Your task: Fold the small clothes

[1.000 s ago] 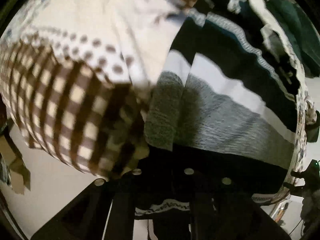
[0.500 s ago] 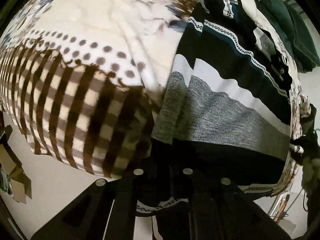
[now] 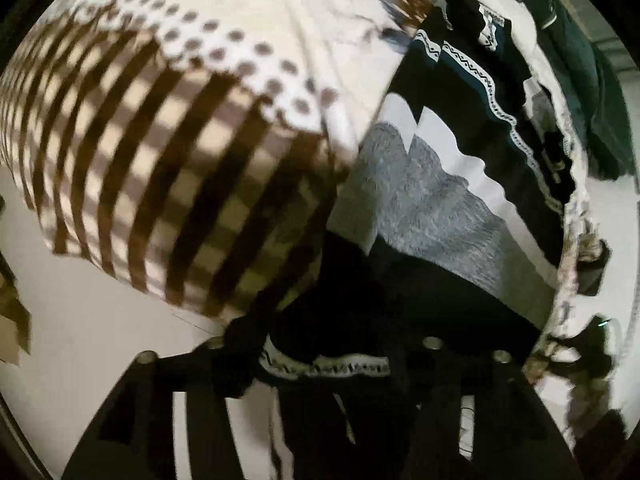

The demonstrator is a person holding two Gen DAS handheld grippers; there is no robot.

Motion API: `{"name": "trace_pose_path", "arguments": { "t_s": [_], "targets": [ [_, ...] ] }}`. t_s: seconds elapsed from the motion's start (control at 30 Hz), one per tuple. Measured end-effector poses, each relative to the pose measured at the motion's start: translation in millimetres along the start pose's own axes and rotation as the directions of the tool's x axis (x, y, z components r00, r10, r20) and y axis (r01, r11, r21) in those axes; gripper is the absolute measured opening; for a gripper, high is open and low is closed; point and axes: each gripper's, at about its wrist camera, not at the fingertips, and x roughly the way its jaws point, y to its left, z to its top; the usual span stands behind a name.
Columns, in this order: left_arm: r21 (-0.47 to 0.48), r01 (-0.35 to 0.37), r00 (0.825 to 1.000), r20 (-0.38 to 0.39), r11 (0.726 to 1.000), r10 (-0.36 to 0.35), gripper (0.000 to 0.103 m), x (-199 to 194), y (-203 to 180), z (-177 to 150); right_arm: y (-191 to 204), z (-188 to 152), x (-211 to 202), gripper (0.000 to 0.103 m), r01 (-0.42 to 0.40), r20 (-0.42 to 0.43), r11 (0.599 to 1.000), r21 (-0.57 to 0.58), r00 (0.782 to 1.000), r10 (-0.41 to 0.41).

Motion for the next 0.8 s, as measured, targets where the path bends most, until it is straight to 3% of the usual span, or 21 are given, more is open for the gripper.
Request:
{"name": "trace_pose_path", "arguments": {
  "t_s": [0.1, 0.13, 0.17, 0.2, 0.33, 0.43, 0.53, 0.6, 0.63, 0.67, 0.7, 0.73, 0.8],
  "targets": [
    [-0.01, 0.013, 0.999, -0.047, 1.0, -0.014, 0.053, 16, 2, -8, -11, -16, 31, 0.059, 0.06, -0.059, 0.997, -0.044, 0.996, -0.062],
    [-0.001, -0.004, 0.999, -0.053, 1.0, 0.004, 0.053, 23, -1, -11, -6, -22, 38, 0.039, 0.068, -0.046, 0.996, -0.06, 0.996, -0.071],
    [0.012, -0.024, 0.999, -0.033, 1.0, 0.024, 0.039, 23, -5, -14, -6, -27, 41, 0.026, 0.065, -0.04, 0.996, -0.063, 0.997, -0.068],
    [0.022, -0.029, 0.999, -0.014, 0.999, 0.029, 0.005, 21, -8, -16, -4, -33, 43, 0.01, 0.046, -0.041, 0.998, -0.045, 0.998, -0.048],
    [0.031, -0.078, 0.995, 0.06, 0.997, 0.076, 0.005, 3, -6, -19, 14, -54, 24, 0.006, 0.06, 0.017, 0.993, -0.104, 0.998, -0.059],
    [0.003, -0.043, 0.998, 0.045, 0.999, 0.043, 0.006, 2, 14, -17, 5, -51, 29, 0.006, 0.112, -0.009, 0.99, -0.087, 0.994, -0.113],
    [-0.008, -0.029, 1.0, 0.002, 1.0, 0.029, 0.009, 2, 9, -14, -1, -37, 26, 0.008, 0.051, -0.072, 0.998, -0.032, 0.996, -0.054],
    [-0.008, -0.068, 0.997, -0.021, 0.998, 0.068, 0.018, -3, 0, -13, 1, -26, 15, 0.01, 0.011, -0.086, 1.0, -0.026, 0.996, -0.013],
    [-0.002, -0.101, 0.995, -0.014, 0.995, 0.101, 0.023, -9, -5, -14, 3, -22, 3, 0.021, 0.003, -0.083, 1.0, -0.031, 0.997, -0.005],
    [0.006, -0.131, 0.991, 0.0, 0.991, 0.131, 0.037, -15, -14, -16, 5, -19, -12, 0.031, -0.001, -0.069, 0.999, -0.038, 0.998, -0.002],
    [0.014, -0.144, 0.989, 0.014, 0.989, 0.144, 0.051, -22, -19, -19, 9, -16, -25, 0.051, -0.01, -0.052, 0.999, -0.047, 0.999, 0.007],
    [0.024, -0.158, 0.987, 0.034, 0.987, 0.157, 0.057, -30, -25, -22, 12, -11, -44, 0.062, -0.021, -0.034, 0.998, -0.063, 0.999, 0.018],
    [0.052, -0.175, 0.981, 0.091, 0.983, 0.17, 0.062, -46, -49, -30, 17, -3, -71, 0.064, -0.02, -0.017, 0.996, -0.087, 1.0, 0.019]
  ]
}}
